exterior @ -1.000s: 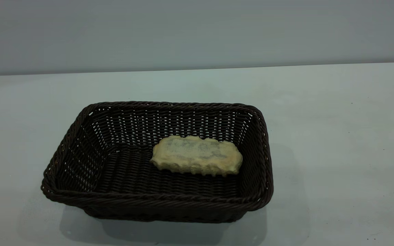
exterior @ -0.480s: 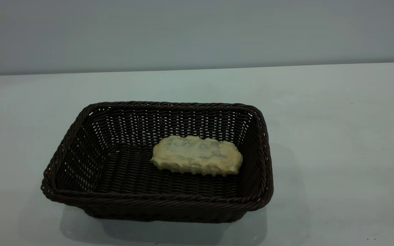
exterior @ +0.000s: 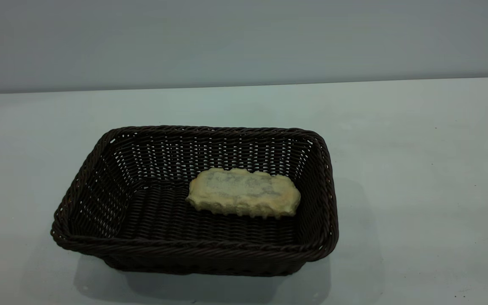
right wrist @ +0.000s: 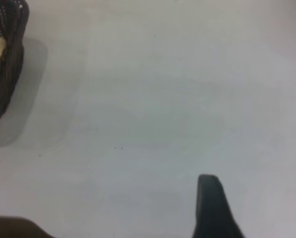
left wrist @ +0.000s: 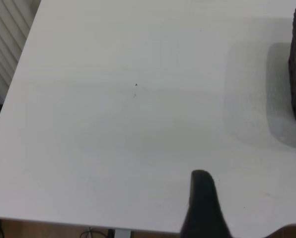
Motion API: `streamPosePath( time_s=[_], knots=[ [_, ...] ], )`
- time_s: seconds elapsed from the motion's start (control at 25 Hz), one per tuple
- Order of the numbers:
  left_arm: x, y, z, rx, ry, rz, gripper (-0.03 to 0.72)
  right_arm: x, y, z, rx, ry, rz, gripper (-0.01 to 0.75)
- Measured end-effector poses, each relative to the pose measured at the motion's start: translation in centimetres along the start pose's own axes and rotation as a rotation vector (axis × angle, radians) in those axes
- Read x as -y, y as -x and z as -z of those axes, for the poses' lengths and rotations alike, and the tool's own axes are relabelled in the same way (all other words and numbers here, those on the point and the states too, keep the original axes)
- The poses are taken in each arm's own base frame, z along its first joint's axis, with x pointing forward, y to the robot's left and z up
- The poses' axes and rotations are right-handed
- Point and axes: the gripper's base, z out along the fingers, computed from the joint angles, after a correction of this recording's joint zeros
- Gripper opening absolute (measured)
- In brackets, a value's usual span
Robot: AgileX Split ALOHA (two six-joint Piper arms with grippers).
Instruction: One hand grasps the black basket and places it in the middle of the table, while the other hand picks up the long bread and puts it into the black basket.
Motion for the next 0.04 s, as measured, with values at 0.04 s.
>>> streamPosePath(
  time_s=[0.04],
  knots=[
    [0.0, 0.0, 0.0, 0.0, 0.0, 0.0, 0.586, 0.0, 0.0, 0.0, 0.0, 0.0, 0.0, 0.427]
  ],
)
